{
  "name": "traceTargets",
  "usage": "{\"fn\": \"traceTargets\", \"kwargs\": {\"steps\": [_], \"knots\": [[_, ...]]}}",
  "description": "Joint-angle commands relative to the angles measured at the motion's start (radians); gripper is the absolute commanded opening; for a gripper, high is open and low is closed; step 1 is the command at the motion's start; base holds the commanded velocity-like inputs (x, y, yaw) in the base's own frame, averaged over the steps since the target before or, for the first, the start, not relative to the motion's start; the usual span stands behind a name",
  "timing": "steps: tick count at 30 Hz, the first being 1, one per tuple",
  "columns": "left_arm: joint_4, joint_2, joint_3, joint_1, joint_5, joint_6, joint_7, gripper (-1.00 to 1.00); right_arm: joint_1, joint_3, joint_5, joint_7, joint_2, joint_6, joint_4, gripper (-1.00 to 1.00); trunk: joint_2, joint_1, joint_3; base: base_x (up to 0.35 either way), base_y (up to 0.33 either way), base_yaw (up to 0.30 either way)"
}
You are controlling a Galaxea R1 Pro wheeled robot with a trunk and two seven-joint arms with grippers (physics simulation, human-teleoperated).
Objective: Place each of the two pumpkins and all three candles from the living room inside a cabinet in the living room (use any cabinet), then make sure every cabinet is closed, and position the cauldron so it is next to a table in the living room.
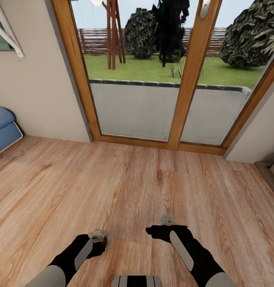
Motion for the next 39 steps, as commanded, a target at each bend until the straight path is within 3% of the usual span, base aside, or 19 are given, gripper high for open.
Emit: {"fn": "traceTargets", "kwargs": {"steps": [1,39], "knots": [[-0.002,0.001,-0.006,0.0,0.011,0.003,0.009,1.0,0.0,0.002,-0.011,-0.01,0.0,0.003,-0.001,1.0,0.0,0.0,-0.001,0.0,0.0,0.0],[-0.002,0.007,-0.006,0.0,0.01,0.003,0.008,1.0,-0.001,0.002,-0.011,-0.009,0.0,0.003,-0.002,1.0,0.0,0.0,-0.001,0.079,0.016,0.0]]}}
